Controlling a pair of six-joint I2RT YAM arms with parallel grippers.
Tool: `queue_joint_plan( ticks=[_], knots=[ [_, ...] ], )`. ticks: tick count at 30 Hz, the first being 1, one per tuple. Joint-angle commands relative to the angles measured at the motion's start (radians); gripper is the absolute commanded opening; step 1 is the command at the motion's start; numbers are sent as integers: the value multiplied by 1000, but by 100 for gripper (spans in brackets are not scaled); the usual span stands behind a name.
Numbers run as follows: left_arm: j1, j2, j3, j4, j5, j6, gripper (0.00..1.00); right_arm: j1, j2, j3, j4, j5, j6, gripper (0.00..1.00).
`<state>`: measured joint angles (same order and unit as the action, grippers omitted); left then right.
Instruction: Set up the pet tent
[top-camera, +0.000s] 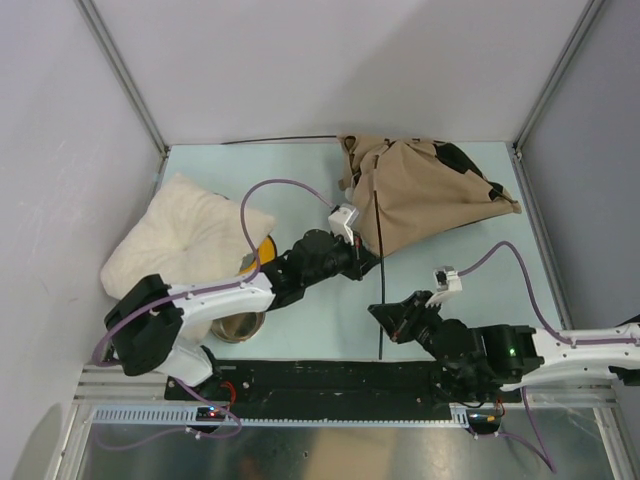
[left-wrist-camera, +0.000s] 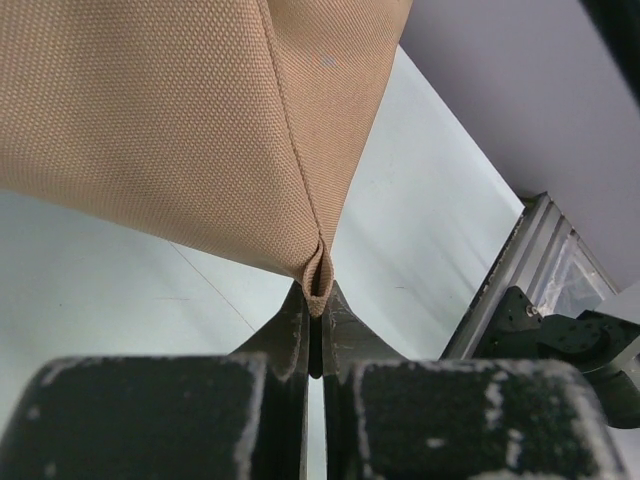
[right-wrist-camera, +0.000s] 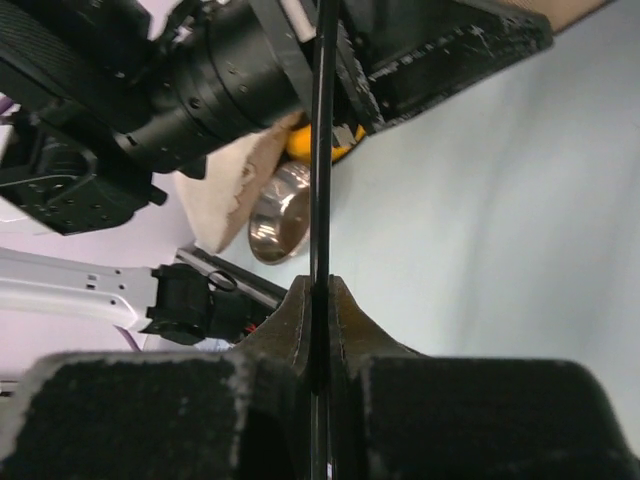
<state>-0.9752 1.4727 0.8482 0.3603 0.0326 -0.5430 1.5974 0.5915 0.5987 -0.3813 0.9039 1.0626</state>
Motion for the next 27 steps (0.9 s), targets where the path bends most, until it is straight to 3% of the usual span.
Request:
queue_joint_plan(
  ticks=[1, 12, 20, 27],
  knots=[
    [-45, -76, -22, -63, 107, -66, 0, -13, 9, -13, 329, 170, -244, 0],
    [-51, -206, -32, -190, 171, -47, 0, -56, 82, -15, 641, 48, -497, 0],
    [-51, -244, 22, -361, 103, -19, 0, -150, 154, -11, 516, -125, -429, 0],
    [-47, -283, 27, -440, 46, -6, 0, -151, 210, -24, 390, -58, -364, 0]
  ],
)
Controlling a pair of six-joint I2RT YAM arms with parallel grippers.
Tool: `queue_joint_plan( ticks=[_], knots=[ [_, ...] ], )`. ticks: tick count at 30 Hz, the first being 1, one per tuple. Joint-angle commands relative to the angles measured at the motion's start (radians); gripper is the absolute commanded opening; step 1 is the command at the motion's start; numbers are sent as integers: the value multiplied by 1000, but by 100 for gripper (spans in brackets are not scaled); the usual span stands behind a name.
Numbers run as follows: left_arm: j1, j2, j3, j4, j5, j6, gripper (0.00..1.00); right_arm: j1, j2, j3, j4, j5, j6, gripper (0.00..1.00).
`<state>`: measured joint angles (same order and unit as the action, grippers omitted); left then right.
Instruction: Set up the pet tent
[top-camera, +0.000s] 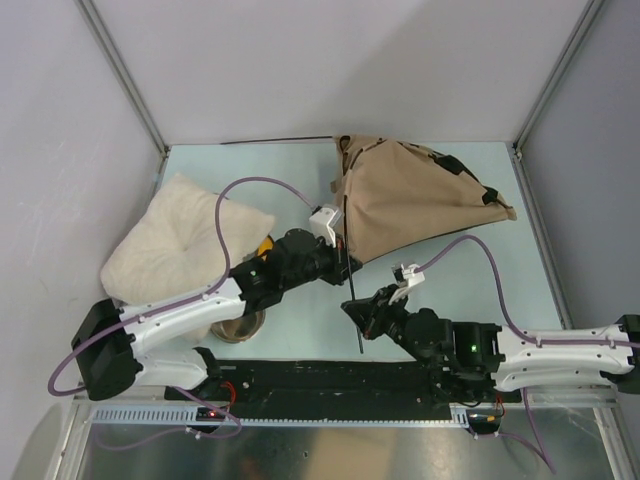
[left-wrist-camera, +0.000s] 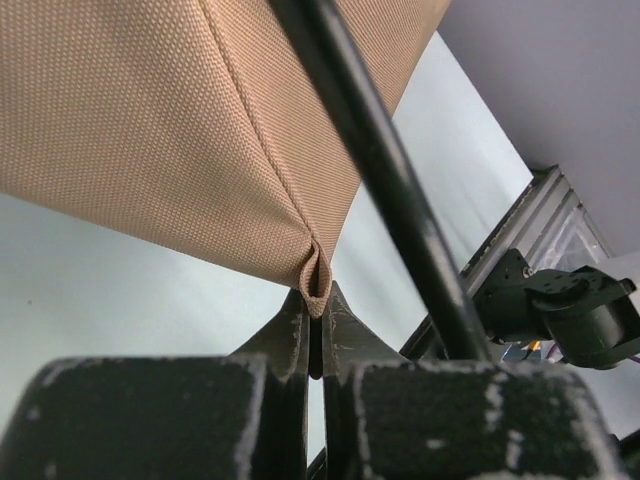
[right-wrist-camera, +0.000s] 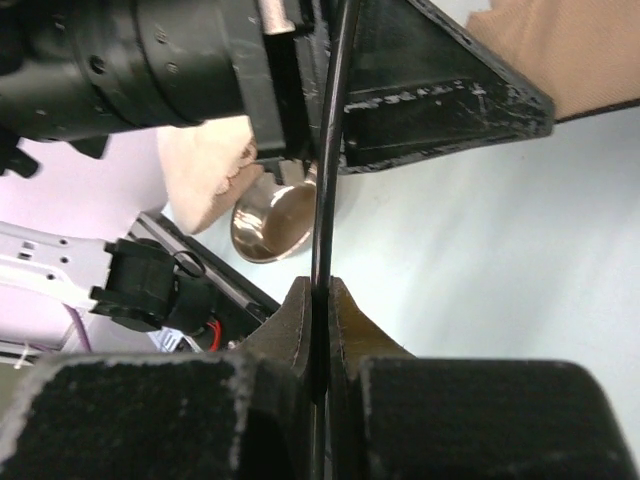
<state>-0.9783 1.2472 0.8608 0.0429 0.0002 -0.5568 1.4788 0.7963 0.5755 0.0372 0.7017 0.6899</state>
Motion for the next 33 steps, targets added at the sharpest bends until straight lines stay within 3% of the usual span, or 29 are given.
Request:
queue_joint_plan(
  ticks=[1, 21, 33],
  knots=[
    [-44, -63, 11, -123, 78, 3, 0, -34, 5, -5, -23, 152, 11, 0],
    [-43, -90, -57, -127, 112, -39, 0, -200, 46, 26, 290, 81, -225, 0],
    [-42, -126, -98, -134, 151, -75, 0, -324, 23, 92, 401, -125, -279, 0]
  ],
)
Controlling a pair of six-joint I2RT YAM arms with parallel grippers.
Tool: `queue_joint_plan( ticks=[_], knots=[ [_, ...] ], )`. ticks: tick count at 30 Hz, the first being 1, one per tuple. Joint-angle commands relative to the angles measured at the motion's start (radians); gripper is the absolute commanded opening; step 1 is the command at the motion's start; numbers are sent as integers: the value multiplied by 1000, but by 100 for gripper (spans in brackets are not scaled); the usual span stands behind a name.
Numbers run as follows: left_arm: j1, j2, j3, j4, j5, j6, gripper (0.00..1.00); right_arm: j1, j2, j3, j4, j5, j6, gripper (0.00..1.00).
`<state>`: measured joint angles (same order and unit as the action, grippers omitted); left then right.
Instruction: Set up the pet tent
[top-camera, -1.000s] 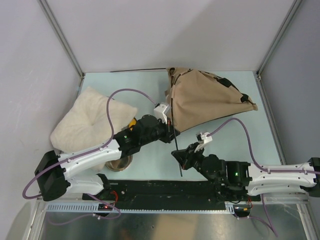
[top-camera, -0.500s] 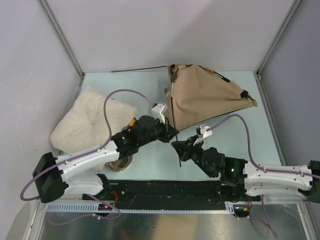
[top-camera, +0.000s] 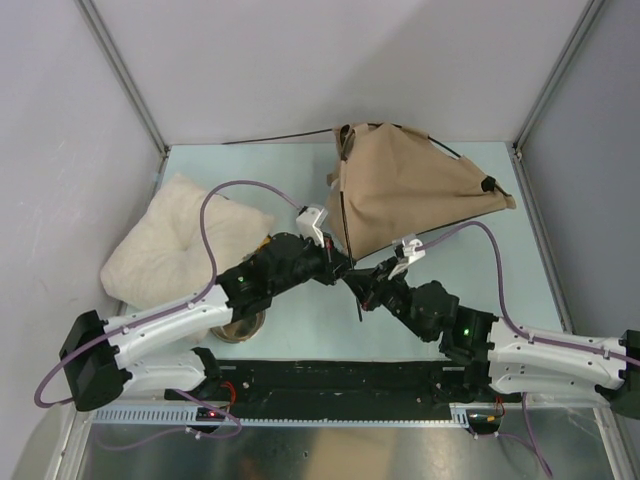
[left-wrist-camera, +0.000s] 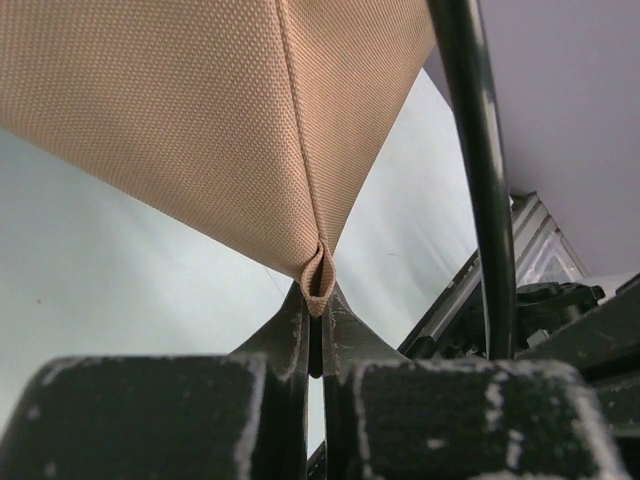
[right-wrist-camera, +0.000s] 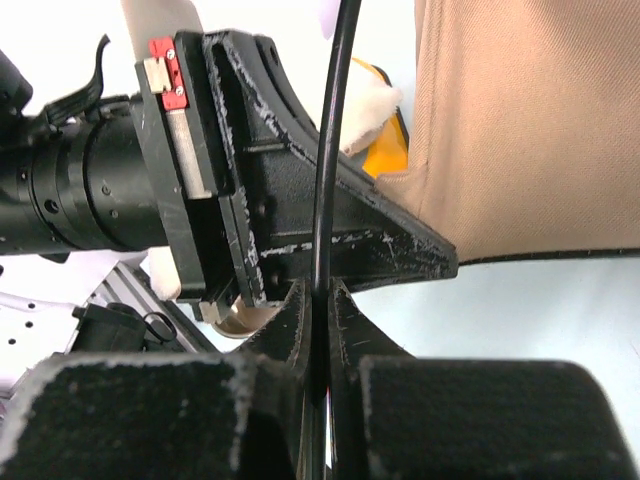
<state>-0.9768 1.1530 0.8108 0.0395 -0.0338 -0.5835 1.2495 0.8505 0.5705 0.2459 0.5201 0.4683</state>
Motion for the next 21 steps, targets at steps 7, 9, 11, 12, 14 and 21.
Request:
queue_joint_plan(
  ticks=[7, 9, 11, 12, 14, 21],
  knots=[
    [-41, -67, -95, -131, 168, -64, 0, -141, -40, 98, 249, 1, -32, 0],
    [-39, -73, -108, -132, 165, -62, 0, -161, -39, 99, 277, -25, -9, 0],
    [-39, -78, -119, -131, 162, -58, 0, -183, -35, 104, 305, -49, 13, 0],
    [-40, -80, -124, -131, 163, -56, 0, -192, -31, 106, 314, -65, 22, 0],
    [-39, -87, -130, -132, 168, -56, 0, -217, -19, 115, 339, -94, 35, 0],
    [-29, -96, -127, -131, 229, -96, 0, -281, 52, 173, 417, -163, 37, 0]
  ],
)
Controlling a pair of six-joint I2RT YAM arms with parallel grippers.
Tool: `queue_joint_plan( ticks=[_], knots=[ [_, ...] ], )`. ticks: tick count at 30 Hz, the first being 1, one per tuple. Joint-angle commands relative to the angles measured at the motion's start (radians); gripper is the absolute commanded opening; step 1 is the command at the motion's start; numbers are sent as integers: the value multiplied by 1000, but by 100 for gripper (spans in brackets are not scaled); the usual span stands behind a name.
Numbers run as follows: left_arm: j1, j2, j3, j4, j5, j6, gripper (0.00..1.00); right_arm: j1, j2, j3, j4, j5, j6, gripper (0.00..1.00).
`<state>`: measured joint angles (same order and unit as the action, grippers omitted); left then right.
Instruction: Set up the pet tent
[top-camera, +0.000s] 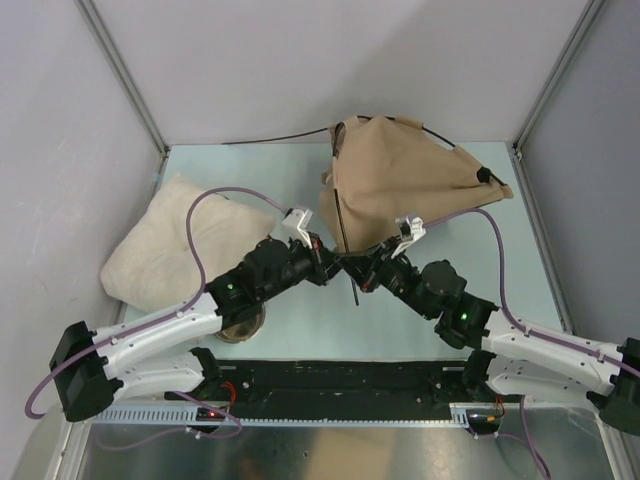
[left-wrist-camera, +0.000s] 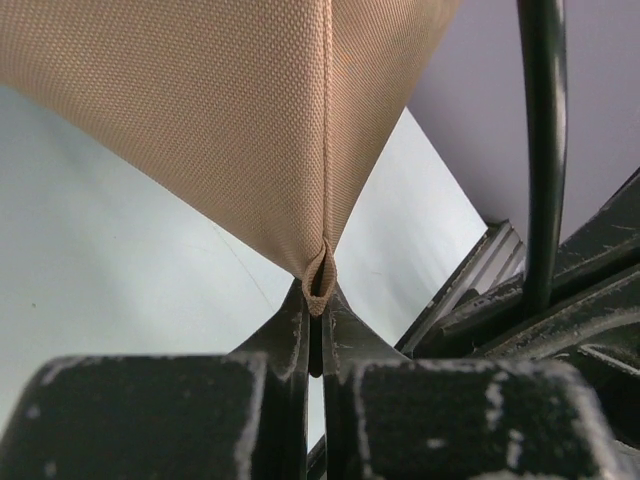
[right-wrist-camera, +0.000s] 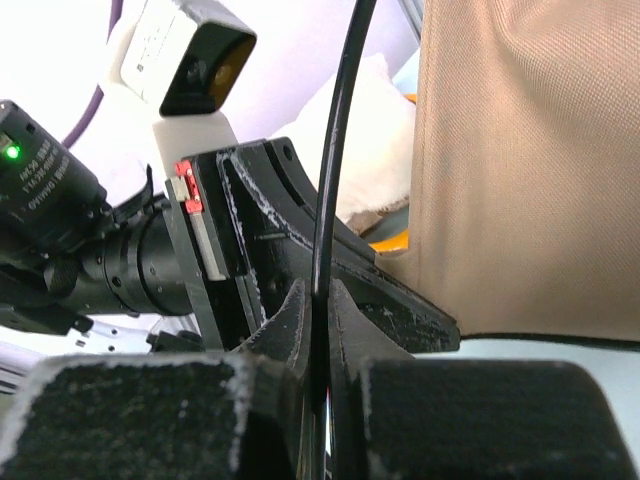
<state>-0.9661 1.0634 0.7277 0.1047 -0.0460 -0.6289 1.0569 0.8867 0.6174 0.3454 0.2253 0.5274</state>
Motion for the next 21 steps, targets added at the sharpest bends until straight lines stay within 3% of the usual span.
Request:
queue_joint_plan(
  ticks=[1, 21],
  knots=[
    [-36, -3, -45, -197, 253, -59, 0, -93, 29, 132, 328, 123, -21, 0],
    [-18, 22, -37, -209, 305, -148, 0, -185, 163, 209, 557, 65, 78, 0]
  ],
)
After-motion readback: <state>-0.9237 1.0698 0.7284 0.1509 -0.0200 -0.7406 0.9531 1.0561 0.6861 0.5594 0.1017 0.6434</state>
